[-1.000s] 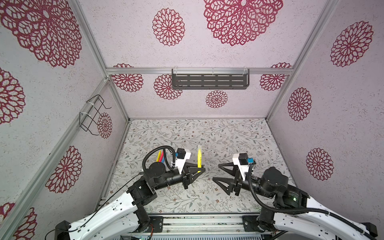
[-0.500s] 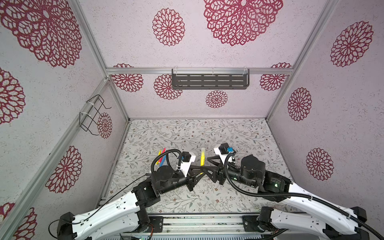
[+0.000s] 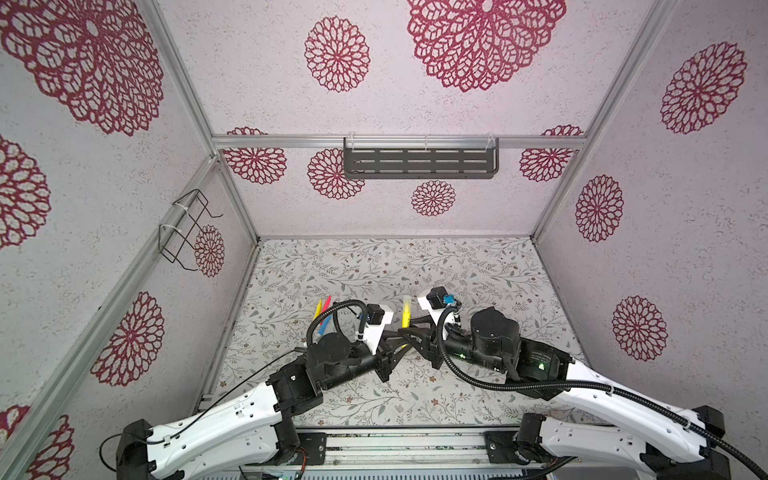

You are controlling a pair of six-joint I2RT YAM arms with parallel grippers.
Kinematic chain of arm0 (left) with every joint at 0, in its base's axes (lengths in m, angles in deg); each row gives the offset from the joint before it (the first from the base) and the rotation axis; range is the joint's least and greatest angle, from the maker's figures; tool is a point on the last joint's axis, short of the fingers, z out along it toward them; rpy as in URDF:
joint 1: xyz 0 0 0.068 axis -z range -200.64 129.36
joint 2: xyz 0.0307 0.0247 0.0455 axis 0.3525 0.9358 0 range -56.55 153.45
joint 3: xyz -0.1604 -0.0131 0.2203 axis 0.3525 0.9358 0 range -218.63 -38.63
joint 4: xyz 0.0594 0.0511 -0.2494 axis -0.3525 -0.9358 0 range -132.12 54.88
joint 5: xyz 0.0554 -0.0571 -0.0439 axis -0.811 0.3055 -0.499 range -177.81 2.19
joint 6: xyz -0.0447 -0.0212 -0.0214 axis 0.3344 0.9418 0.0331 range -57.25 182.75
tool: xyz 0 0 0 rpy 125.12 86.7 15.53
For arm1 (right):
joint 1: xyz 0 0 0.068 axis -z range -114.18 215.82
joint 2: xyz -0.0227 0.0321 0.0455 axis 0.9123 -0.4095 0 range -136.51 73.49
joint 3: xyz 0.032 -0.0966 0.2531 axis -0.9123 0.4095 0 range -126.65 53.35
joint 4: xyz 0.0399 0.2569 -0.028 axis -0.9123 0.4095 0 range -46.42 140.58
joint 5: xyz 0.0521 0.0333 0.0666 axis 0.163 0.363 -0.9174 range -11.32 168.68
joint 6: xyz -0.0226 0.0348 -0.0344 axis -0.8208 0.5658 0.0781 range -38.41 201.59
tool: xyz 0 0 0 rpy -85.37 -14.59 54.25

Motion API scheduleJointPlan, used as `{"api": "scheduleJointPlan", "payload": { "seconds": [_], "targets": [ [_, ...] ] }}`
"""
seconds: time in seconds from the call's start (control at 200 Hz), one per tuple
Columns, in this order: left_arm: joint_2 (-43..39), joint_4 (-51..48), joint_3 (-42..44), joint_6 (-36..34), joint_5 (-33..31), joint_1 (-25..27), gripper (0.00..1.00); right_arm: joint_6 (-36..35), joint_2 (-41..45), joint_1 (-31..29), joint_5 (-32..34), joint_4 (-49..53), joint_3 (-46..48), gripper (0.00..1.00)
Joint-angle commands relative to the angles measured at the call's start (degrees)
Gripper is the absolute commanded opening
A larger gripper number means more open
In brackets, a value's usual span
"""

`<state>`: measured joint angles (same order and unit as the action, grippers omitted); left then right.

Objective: Insert the pens into the pen caps
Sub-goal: 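Close the right gripper on the capped yellow highlighter while the left holds it, then open the left gripper and draw back while the right gripper lifts the highlighter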

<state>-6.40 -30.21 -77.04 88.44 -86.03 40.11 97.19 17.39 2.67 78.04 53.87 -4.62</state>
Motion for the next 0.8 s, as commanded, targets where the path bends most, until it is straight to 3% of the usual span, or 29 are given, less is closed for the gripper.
{"api": "scheduleJointPlan", "payload": {
  "seconds": [0.0,0.08,0.2,0.295,0.335,0.41,0.54,0.565,0.796],
  "targets": [
    [0.29,1.95,0.36,-0.5,-0.15,0.42,0.0,-0.06,-0.09,0.31,-0.01,-2.29,-2.21,0.25],
    [0.81,1.87,0.12,-0.56,0.55,0.42,0.0,0.09,-0.26,0.31,-0.13,-2.2,-2.23,0.19],
    [1.71,1.84,-0.21,-0.49,1.45,0.51,0.0,0.91,-0.44,0.57,-0.13,-2.02,-2.19,0.01],
    [2.12,1.39,-0.67,-0.19,1.62,0.46,0.0,1.5,0.08,0.98,0.75,-2.18,-1.63,0.0],
    [2.51,0.73,-1.08,-0.07,1.65,0.53,0.13,1.86,0.46,1.26,1.38,-2.15,-1.32,0.0],
    [3.26,-0.94,-2.07,-0.19,1.35,0.51,0.46,2.97,1.37,2.06,3.37,-1.71,-0.92,0.0],
    [2.91,-3.76,-2.66,0.77,-3.04,0.5,0.66,6.12,2.5,6.23,5.49,1.42,-1.13,0.0],
    [2.54,-3.76,-2.43,0.84,-3.63,0.51,0.78,6.53,2.75,7.13,5.6,2.09,-1.09,0.0],
    [0.48,-7.31,-1.81,1.35,-11.85,0.44,0.83,8.74,3.61,14.22,8.2,9.02,-1.67,0.0]
  ]
}}
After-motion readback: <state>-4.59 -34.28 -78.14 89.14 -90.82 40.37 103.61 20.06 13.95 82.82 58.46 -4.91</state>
